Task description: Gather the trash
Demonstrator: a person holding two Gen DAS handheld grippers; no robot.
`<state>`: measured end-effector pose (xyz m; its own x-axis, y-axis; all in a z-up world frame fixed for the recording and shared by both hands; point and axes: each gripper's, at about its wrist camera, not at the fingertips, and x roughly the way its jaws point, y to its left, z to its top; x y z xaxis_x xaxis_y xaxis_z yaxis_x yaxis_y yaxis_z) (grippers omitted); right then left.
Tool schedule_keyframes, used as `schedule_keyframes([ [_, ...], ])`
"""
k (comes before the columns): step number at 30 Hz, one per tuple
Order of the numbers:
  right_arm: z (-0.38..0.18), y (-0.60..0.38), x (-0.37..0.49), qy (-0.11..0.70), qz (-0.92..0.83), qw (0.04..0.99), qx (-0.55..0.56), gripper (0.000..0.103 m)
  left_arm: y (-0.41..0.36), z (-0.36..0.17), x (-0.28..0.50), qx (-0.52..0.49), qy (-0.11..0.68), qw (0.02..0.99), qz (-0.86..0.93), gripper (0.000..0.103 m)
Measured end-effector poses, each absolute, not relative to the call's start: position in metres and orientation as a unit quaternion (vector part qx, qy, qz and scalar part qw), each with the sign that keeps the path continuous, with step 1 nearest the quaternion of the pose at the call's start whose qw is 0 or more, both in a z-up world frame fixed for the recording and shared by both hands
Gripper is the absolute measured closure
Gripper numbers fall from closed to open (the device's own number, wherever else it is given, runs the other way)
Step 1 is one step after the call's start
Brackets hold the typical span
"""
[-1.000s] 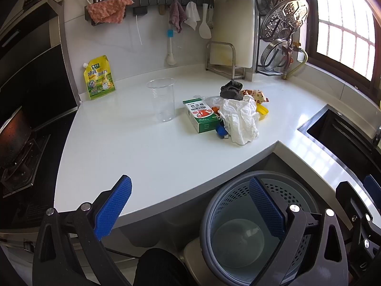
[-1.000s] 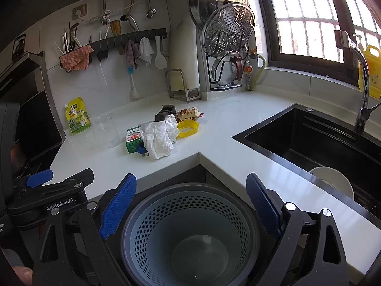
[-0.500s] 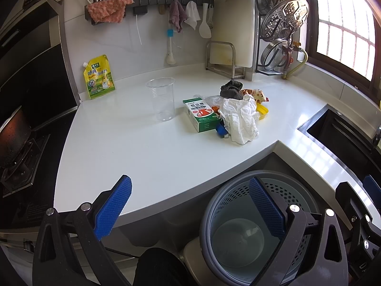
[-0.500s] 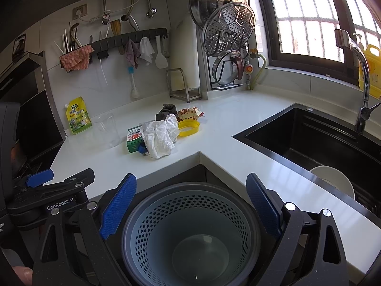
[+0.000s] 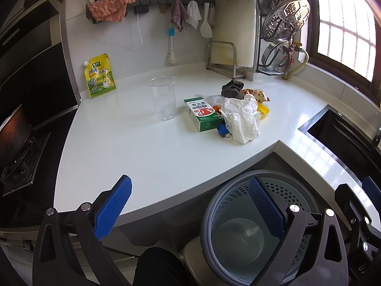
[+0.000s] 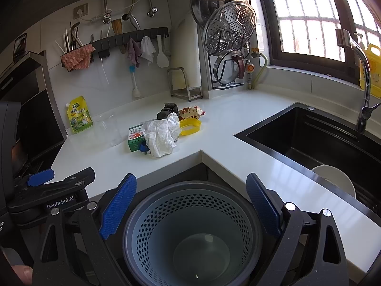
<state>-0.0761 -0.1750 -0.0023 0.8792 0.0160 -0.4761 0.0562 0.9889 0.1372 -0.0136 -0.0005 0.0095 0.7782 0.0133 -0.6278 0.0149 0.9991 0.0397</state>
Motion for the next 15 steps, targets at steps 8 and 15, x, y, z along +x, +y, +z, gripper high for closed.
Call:
schedule_keyframes([
  [8,-0.005,-0.175,-0.075,0.247,-0.009,0.966,0.075,0.014,0.001,0.006,-0.014,0.02,0.335,0.942,0.0,0.006],
  [15,-0.015,-0.176,-0.068,0.258,-0.01,0.963,0.079,0.014,0.015,-0.006,-0.007,0.012,0.336,0.942,0.01,0.006],
])
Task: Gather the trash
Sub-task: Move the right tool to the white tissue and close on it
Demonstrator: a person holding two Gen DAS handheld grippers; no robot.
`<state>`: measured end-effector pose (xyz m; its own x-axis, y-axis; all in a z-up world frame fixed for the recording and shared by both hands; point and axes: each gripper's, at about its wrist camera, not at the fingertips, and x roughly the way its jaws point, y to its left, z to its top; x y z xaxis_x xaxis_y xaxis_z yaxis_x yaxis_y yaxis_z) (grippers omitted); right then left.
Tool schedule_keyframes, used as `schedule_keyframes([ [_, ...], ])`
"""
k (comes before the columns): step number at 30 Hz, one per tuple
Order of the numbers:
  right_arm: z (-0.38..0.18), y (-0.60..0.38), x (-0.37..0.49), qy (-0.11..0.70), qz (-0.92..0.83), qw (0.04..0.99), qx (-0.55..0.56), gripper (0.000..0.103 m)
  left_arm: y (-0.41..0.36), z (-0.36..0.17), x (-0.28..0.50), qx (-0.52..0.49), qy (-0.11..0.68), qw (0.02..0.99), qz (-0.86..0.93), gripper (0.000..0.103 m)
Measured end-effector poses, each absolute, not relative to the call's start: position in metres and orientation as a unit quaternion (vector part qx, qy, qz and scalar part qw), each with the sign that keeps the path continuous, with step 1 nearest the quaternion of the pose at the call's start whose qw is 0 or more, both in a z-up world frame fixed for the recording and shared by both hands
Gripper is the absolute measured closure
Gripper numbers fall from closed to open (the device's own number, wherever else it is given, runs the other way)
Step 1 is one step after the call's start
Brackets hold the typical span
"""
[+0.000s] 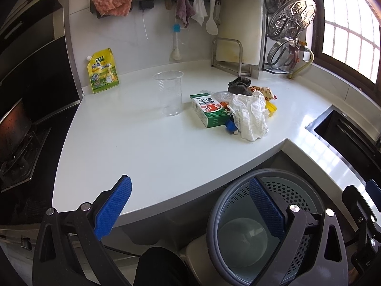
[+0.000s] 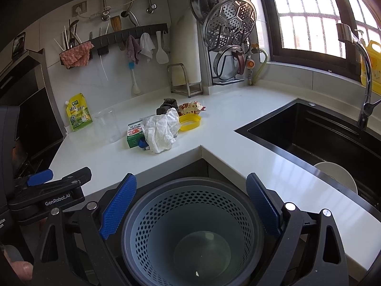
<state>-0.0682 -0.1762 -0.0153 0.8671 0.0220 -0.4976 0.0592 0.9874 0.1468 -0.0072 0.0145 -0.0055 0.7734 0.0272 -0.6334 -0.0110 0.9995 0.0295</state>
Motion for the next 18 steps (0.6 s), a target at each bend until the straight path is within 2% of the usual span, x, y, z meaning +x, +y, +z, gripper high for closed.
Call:
schedule_keyframes([
  [18,-0.034,-0.165,0.014,0.288,0.012,0.956,0.055,0.014,0.043,-0.024,0.058,0.011,0.338,0.94,0.039,0.006],
])
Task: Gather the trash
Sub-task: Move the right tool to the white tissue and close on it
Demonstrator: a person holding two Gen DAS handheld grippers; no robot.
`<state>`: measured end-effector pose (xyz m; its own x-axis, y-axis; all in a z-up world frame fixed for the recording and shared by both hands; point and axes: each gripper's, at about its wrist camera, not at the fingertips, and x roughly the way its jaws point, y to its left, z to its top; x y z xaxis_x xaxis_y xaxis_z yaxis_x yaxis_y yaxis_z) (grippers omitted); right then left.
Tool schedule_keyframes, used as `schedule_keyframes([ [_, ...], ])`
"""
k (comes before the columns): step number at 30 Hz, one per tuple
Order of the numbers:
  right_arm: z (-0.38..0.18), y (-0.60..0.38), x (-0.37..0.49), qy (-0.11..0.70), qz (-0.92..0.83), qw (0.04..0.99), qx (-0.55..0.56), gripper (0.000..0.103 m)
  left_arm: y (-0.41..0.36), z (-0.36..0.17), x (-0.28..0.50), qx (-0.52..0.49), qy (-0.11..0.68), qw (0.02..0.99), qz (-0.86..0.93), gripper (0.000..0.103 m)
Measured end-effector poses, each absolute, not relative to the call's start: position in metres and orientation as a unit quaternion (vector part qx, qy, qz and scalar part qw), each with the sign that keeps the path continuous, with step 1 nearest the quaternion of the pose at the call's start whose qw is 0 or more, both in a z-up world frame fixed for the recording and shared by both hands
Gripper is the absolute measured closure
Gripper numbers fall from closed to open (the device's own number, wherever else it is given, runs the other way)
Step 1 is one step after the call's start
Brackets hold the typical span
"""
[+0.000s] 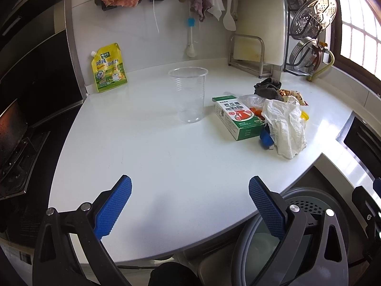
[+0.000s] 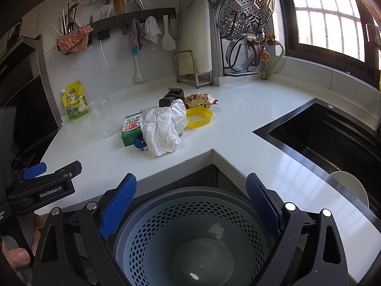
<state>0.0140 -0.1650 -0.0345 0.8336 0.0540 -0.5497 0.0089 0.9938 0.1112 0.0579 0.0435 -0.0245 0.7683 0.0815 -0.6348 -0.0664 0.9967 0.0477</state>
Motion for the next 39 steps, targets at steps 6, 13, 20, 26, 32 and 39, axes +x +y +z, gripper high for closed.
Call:
schedule_keyframes([
  [6,-0.04,-0.156,0.056,0.295,0.023,0.954,0.047,0.014,0.053,-0.027,0.084,0.004,0.337,0.94,0.046,0.006],
  [13,-0.046,-0.147,0.099,0.304,0.035,0.951,0.043,0.014,0.06,-0.036,0.111,-0.012,0.348,0.936,0.049,0.006],
  [20,-0.057,-0.14,0.133,0.317,0.041,0.947,0.036,0.014,0.063,-0.043,0.123,-0.008,0.353,0.934,0.056,0.006],
  [26,-0.062,-0.133,0.153,0.319,0.043,0.946,0.036,0.014,0.068,-0.049,0.128,-0.018,0.361,0.931,0.055,0.006],
  [32,-0.063,-0.123,0.159,0.314,0.04,0.948,0.022,0.015,0.065,-0.052,0.129,-0.019,0.366,0.929,0.05,0.006],
  [39,-0.062,-0.114,0.156,0.313,0.045,0.949,-0.007,0.053,0.06,-0.053,0.127,-0.019,0.368,0.929,0.043,0.006],
])
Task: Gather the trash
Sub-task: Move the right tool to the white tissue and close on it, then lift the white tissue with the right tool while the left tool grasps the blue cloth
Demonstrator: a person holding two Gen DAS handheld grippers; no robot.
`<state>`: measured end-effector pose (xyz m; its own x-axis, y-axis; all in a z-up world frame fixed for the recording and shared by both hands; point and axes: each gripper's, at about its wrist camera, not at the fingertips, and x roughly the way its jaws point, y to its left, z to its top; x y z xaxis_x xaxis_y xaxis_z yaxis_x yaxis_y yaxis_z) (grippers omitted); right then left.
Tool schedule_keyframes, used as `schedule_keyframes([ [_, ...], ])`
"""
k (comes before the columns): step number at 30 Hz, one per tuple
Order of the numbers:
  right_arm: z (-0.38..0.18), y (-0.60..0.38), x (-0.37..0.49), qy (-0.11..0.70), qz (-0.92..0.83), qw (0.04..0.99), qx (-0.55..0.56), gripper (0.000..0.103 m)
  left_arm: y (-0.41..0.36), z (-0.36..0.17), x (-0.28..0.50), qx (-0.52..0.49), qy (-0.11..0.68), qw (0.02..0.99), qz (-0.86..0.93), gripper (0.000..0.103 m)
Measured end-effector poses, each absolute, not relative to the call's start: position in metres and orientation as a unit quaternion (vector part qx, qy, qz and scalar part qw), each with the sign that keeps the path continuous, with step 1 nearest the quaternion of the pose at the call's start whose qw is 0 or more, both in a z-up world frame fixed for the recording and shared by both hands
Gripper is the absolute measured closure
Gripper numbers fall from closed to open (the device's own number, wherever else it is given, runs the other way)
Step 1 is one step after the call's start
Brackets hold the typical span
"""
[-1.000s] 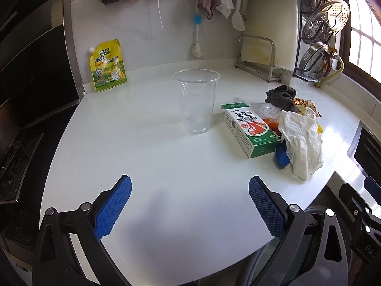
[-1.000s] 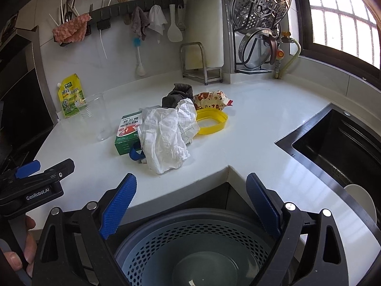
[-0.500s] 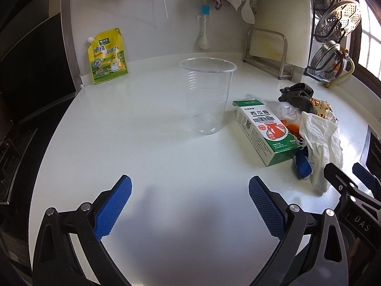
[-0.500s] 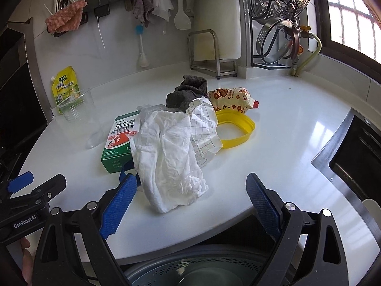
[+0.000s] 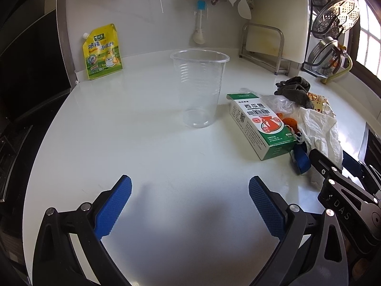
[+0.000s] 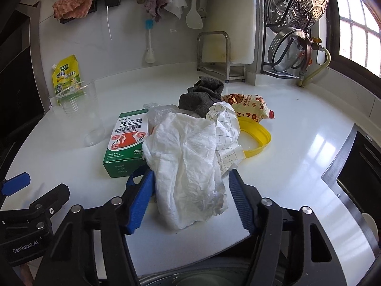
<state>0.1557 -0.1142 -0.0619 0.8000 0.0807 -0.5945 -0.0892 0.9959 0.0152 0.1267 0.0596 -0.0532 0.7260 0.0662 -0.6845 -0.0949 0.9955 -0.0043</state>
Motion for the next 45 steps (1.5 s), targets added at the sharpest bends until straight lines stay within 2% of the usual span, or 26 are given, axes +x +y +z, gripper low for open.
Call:
schedule_keyframes([
  [1,-0.061,-0.115,0.154,0.312,0.048,0.949,-0.005,0.064,0.058,-0.053,0.126,-0.02,0.367,0.929,0.042,0.006],
  [3,-0.06,-0.119,0.15,0.311,0.053,0.949,0.0,0.076,0.056,-0.052,0.125,-0.02,0.366,0.93,0.039,0.006],
  [7,-0.052,-0.133,0.135,0.294,0.064,0.953,0.029,0.084,0.049,-0.051,0.123,-0.018,0.365,0.93,0.033,0.006],
  [19,-0.026,-0.193,0.102,0.255,0.064,0.96,0.093,0.086,0.012,-0.051,0.121,-0.013,0.367,0.93,0.002,0.006],
  [31,-0.053,-0.233,0.075,0.276,0.038,0.952,0.127,0.086,-0.028,-0.053,0.143,-0.029,0.369,0.929,-0.008,0.006],
  [45,-0.057,-0.256,0.063,0.266,0.034,0.95,0.159,0.086,-0.059,-0.07,0.166,-0.008,0.387,0.922,0.014,0.008],
])
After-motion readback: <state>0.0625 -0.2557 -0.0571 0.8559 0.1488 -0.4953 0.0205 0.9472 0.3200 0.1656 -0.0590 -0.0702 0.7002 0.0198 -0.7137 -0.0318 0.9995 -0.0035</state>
